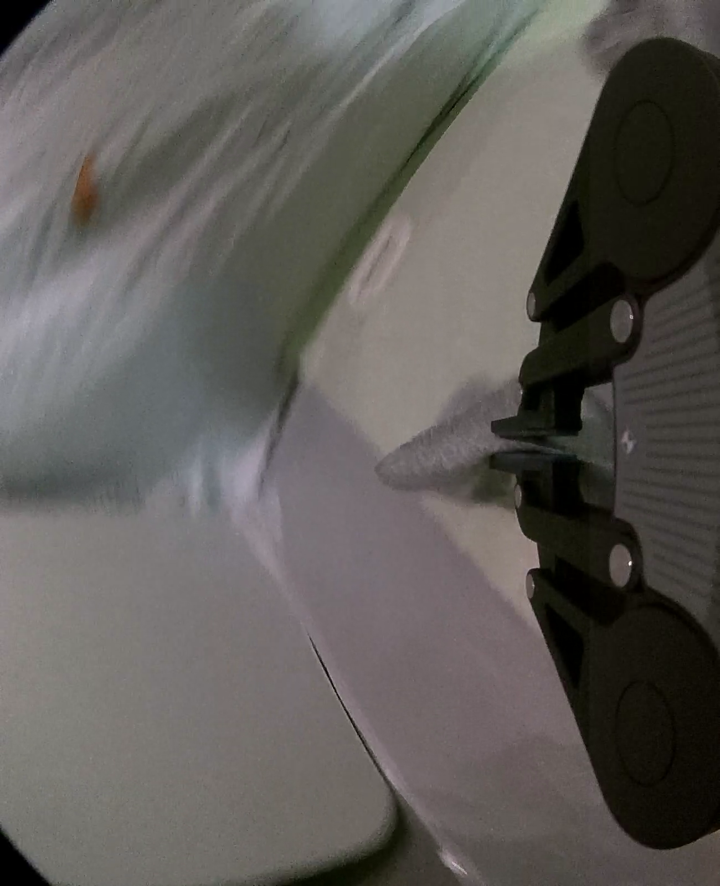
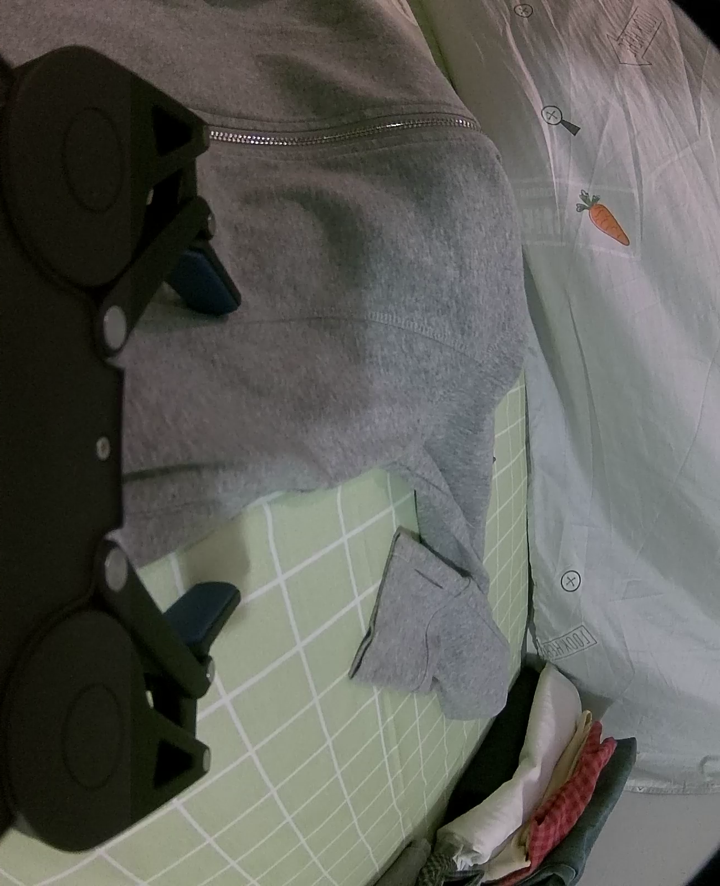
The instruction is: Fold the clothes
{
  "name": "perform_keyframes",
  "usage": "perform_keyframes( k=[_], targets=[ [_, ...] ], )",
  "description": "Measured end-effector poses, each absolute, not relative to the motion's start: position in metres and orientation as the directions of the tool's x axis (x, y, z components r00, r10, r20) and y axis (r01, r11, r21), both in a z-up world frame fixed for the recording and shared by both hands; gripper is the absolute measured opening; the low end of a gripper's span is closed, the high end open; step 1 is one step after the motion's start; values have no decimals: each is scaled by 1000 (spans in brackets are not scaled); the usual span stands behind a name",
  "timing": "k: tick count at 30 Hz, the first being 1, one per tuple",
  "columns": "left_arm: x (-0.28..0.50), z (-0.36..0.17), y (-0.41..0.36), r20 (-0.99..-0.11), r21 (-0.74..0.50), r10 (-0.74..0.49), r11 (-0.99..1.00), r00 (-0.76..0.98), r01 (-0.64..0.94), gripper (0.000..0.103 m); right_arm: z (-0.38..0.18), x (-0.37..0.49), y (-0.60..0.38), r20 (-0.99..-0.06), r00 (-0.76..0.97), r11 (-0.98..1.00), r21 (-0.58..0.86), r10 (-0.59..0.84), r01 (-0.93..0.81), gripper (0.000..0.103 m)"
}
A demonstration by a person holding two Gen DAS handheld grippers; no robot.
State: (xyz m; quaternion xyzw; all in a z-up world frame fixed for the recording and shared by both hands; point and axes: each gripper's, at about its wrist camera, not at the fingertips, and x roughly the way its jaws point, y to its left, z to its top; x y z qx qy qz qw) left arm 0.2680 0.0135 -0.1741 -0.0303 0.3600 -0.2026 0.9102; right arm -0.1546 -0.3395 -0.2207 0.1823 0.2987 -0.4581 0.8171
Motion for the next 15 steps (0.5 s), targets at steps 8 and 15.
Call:
perform_keyframes(
  k=[8, 15],
  targets=[
    [228, -210, -59, -784, -180, -482, 779, 391, 600, 11, -221, -155, -339, -655, 401, 512, 25, -640, 859, 103],
    [246, -187, -30, -721, -278, -551, 785, 420, 553, 27, -221, -155, -339, -655, 401, 512, 25, -641, 859, 103]
  ],
)
